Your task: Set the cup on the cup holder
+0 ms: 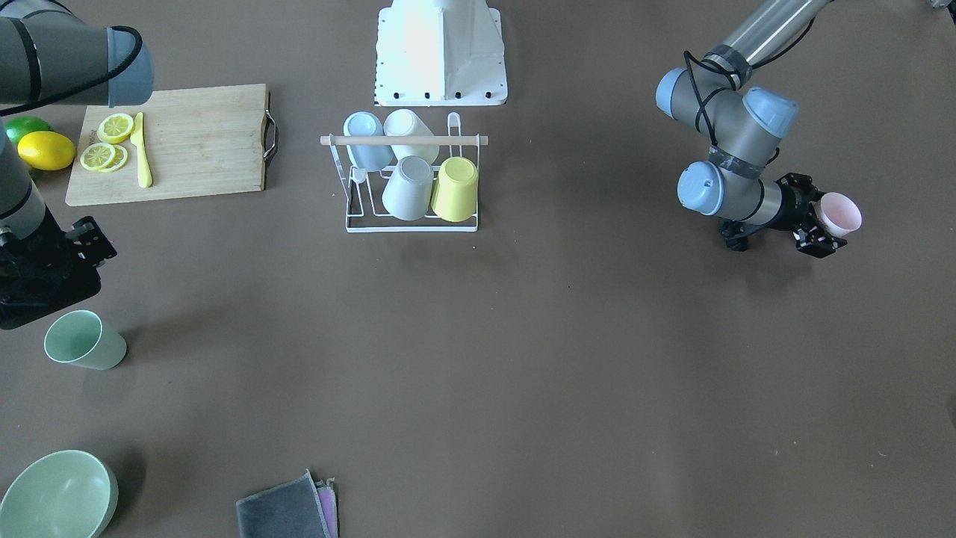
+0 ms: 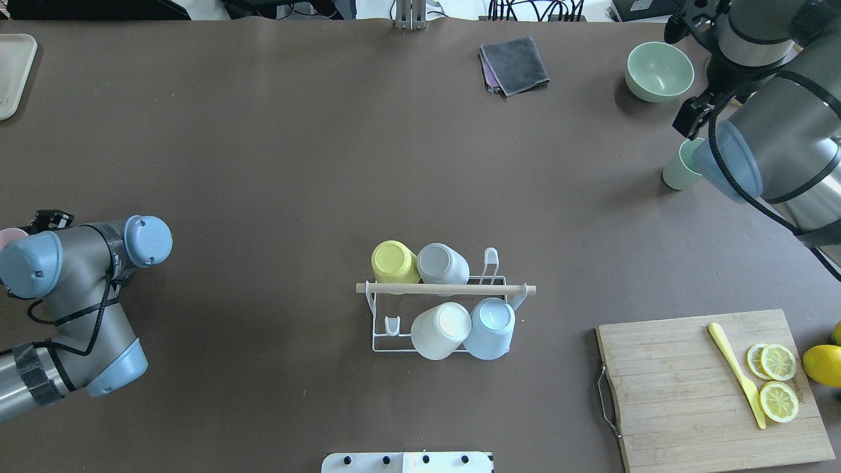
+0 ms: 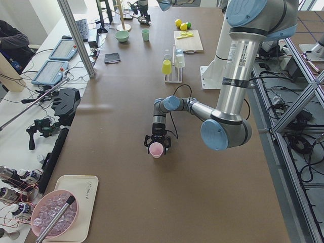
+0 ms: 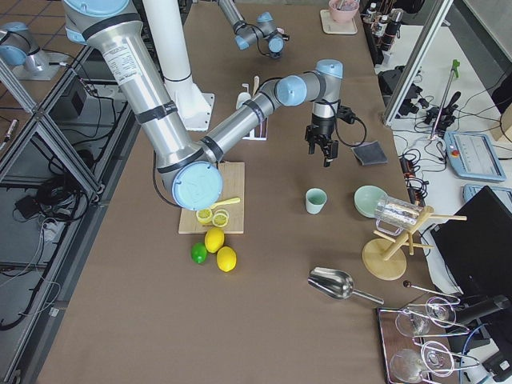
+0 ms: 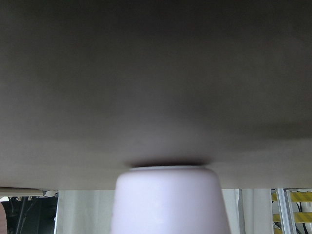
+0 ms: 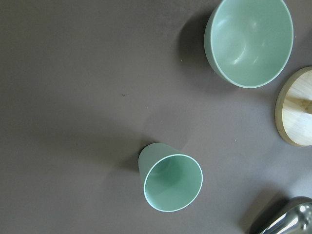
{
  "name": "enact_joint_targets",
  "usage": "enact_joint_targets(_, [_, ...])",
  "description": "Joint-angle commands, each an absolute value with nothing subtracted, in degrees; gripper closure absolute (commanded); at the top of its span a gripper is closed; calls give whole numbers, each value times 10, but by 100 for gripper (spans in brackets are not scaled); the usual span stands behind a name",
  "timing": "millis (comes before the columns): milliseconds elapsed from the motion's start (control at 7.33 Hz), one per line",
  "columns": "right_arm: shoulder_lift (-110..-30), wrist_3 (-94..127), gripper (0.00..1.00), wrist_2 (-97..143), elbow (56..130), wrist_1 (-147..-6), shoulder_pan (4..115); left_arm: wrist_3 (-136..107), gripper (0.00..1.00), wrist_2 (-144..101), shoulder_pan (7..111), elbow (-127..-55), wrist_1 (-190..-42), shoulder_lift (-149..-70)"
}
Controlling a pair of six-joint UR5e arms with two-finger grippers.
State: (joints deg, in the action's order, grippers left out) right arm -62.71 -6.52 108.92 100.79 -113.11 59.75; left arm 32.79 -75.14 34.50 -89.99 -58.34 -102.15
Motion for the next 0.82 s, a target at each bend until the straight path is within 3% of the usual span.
enact_joint_targets(0, [-613, -169, 4, 1085, 970, -1131, 599, 329, 3, -751, 345, -900, -612, -1006])
enact_joint_targets(273, [-573, -189, 4, 1100, 894, -1142, 596, 328, 3, -751, 350, -902, -636, -1001])
enact_joint_targets(409, [-516, -222, 4, 1106, 828, -1192, 589, 327, 11, -751, 356, -906, -661, -996])
enact_joint_targets(545, [-472, -231, 4, 1100, 776, -1221, 578, 327, 25, -752, 363, -908, -687, -995])
enact_joint_targets(682, [-462, -235, 1, 1093, 748, -1235, 569, 330, 46, -754, 378, -911, -705, -994])
